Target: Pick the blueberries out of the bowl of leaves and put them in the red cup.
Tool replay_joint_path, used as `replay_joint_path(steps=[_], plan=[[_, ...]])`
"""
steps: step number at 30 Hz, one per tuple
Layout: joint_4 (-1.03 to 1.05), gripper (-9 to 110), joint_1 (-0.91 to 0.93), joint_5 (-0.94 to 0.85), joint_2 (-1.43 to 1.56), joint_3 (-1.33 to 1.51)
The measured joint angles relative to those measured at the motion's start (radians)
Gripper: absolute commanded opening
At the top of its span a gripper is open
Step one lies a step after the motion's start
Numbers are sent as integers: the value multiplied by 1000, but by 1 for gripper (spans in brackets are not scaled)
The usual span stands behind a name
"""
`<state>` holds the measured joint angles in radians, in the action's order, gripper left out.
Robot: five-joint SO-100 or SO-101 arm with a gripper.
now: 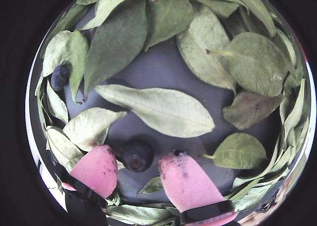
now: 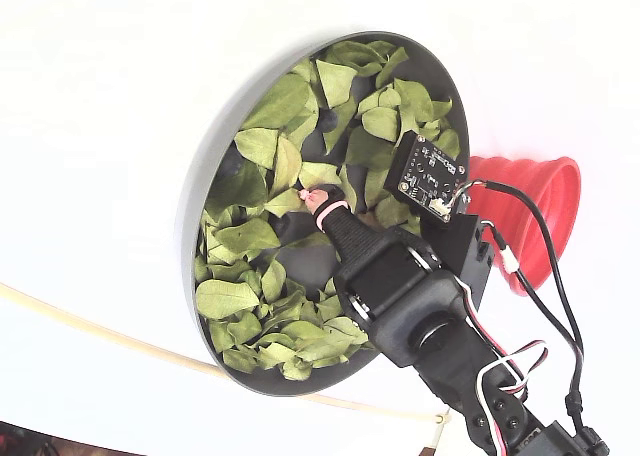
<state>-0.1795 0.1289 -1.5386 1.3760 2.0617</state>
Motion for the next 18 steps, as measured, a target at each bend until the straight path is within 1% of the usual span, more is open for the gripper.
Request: replay_joint_path(steps=[18], plan=[[-44, 13, 11, 0, -31, -17]])
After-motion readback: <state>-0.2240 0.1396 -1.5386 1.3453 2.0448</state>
